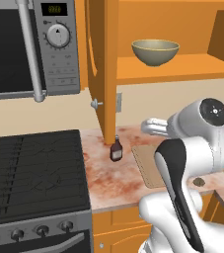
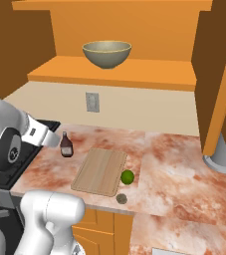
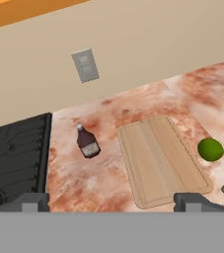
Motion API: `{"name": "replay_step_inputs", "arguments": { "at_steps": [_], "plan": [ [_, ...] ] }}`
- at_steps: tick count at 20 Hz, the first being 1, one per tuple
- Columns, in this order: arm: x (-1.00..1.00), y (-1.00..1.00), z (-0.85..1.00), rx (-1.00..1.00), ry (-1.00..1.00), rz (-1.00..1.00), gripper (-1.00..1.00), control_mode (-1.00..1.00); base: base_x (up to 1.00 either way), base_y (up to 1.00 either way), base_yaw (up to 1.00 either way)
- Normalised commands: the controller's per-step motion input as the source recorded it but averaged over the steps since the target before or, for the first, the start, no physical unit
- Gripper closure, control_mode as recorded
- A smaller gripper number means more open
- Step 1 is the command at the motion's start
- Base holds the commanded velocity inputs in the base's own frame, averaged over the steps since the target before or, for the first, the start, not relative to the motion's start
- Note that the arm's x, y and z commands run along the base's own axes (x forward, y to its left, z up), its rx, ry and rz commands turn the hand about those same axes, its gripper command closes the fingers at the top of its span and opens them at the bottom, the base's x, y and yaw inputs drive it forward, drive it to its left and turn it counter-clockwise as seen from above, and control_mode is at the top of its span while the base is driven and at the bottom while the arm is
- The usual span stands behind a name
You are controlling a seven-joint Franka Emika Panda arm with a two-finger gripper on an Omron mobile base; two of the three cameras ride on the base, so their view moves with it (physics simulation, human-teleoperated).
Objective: Open the cabinet. Place the bowl and condiment on the counter. Then place the lime and garlic on the cutting board.
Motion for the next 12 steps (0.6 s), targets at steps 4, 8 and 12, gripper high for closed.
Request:
{"name": "replay_step_inputs", "arguments": {
  "at_steps": [4, 8, 12],
  "plan": [
    [-0.26, -0.33, 0.24, 0.05, 0.00, -0.19, -1.00, -1.00, 0.00, 0.00, 0.00],
    [-0.16, -0.42, 0.36, 0.07, 0.00, -0.13, -1.00, -1.00, 0.00, 0.00, 0.00],
    [-0.19, -0.56, 0.38, 0.11, 0.00, -0.10, -1.00, -1.00, 0.00, 0.00, 0.00]
  ]
}}
